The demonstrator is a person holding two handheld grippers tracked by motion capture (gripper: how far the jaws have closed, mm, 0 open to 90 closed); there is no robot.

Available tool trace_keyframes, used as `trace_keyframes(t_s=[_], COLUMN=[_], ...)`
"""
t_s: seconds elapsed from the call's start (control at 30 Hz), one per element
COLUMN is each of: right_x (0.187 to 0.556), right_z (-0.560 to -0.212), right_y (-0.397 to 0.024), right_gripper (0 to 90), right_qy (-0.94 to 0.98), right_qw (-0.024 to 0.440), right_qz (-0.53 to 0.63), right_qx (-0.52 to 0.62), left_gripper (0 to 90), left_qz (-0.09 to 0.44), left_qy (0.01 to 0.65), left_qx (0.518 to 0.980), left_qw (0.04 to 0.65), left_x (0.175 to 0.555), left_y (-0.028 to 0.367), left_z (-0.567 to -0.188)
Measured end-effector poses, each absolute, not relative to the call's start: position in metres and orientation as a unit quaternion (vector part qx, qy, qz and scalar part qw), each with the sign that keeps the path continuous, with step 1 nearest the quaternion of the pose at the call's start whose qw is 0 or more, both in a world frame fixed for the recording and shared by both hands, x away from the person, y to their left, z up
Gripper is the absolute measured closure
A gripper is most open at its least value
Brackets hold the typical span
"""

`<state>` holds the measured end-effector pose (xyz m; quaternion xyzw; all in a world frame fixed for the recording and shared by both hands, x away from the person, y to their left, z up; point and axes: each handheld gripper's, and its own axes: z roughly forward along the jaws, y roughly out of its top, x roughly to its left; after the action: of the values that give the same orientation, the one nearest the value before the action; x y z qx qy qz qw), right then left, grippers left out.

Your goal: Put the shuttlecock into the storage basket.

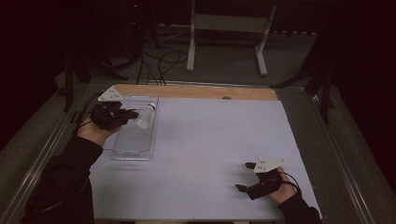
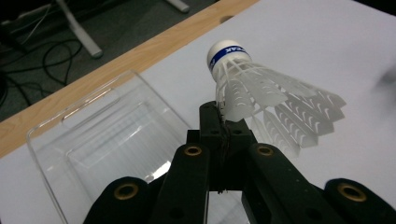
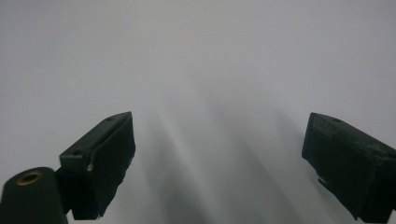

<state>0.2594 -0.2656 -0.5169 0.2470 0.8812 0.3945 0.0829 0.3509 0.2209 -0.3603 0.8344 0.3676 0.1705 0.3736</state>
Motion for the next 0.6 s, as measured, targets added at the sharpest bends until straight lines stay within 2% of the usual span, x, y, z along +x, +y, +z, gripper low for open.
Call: trace_keyframes(t_s=[0.3,0.6], right_x=[0.258,0.258], right_z=[-0.515,-0.515], right_y=[-0.265,-0.265], right_gripper=[9.5,9.5], right_qy=[0.878,0.88], right_qw=[0.083,0.081], right_qz=[0.403,0.4], right_qx=[0.244,0.242], left_gripper=[90.0,90.0], left_qz=[0.196,0.223], left_qy=[0.376,0.403], left_qx=[0.82,0.809], left_qw=[0.385,0.365], left_x=[0.357,0.363], left_y=[0.221,0.219], left_z=[-0.372,-0.389])
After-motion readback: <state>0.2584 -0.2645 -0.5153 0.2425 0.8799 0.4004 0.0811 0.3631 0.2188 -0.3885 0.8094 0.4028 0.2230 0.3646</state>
